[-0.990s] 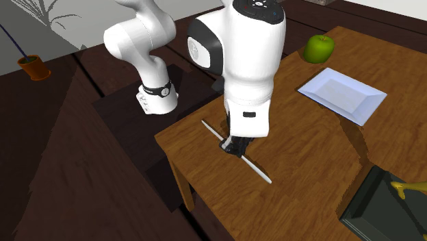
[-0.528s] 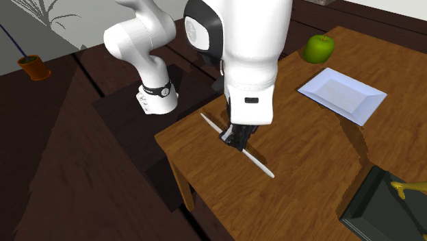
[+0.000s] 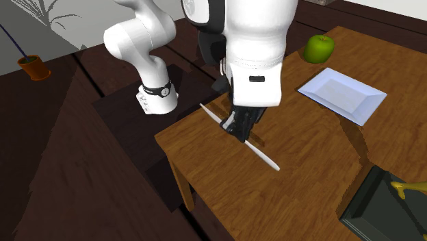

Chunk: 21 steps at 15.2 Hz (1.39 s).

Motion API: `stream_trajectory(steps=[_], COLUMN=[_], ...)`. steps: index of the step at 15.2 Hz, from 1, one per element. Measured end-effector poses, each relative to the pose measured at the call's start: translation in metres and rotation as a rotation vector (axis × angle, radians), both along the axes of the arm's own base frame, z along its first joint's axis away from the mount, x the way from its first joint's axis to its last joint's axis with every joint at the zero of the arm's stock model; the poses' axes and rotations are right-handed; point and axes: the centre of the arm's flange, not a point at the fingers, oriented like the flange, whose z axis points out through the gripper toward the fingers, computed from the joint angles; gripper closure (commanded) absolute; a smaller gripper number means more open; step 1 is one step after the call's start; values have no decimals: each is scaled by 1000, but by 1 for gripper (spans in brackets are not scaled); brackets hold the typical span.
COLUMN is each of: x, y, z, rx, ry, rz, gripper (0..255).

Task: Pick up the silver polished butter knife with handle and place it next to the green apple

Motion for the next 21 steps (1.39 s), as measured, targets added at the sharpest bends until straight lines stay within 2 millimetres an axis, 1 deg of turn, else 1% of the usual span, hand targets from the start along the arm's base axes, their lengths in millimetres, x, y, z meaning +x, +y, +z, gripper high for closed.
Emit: stream_trajectory(steps=[21], x=[-1], y=[3], z=[109], rx=[0], ry=[0], rz=[0], gripper=[255])
